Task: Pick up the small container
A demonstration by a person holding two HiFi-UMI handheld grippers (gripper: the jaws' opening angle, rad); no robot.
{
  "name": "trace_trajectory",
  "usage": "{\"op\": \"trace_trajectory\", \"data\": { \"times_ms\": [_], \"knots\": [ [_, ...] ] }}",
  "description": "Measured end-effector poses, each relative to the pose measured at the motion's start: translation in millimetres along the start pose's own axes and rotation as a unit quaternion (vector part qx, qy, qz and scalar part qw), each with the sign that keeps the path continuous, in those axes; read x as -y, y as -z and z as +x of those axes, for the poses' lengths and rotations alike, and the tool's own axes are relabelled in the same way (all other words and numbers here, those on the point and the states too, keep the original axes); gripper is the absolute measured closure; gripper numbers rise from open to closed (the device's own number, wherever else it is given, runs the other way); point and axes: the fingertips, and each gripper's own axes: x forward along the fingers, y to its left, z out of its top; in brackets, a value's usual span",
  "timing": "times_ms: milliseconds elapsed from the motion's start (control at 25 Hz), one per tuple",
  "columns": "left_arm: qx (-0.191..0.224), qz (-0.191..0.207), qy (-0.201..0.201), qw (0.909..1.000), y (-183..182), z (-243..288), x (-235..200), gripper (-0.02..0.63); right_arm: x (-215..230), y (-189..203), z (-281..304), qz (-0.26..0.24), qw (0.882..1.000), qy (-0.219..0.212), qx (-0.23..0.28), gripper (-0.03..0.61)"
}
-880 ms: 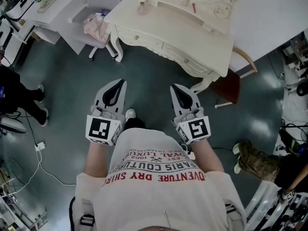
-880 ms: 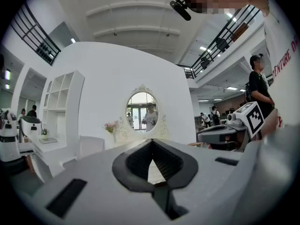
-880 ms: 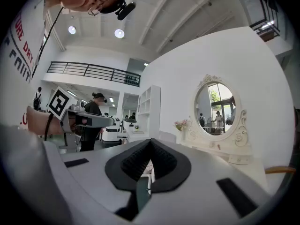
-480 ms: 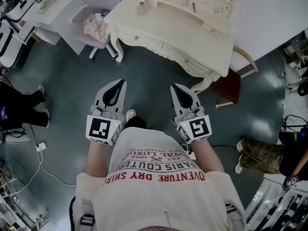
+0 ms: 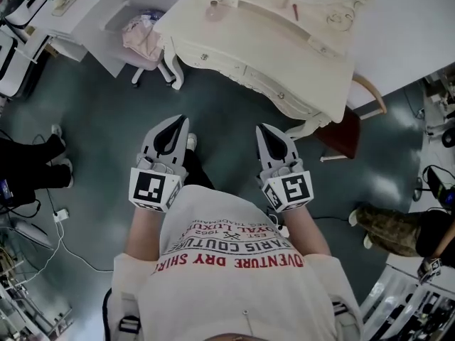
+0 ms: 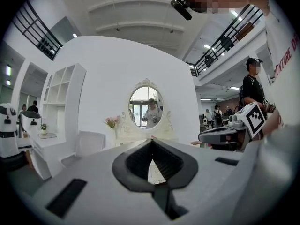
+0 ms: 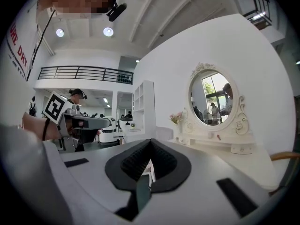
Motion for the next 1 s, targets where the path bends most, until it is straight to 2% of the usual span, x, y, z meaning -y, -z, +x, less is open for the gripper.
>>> {"op": "trace_trajectory", "data": {
  "times_ms": [280,760,1000],
  "knots": [
    [0.004,-0.003,0.024,0.9997,-7.3,61.1,-74.9,0.607,20.4,-9.6,84.9,-0.001,1.000,0.027,-0.006,0.580],
    [-0.005,-0.012,0.092,0.9957,-17.5,221.9,-233.7,0.607,82.0,-37.7,281.6,-0.002,0.996,0.089,-0.014,0.580],
    [-0.023,0.003,0.132,0.9910,-8.9,284.6,-277.5,0.607,108.9,-42.2,347.9,0.004,0.993,0.113,-0.021,0.580]
  ]
}}
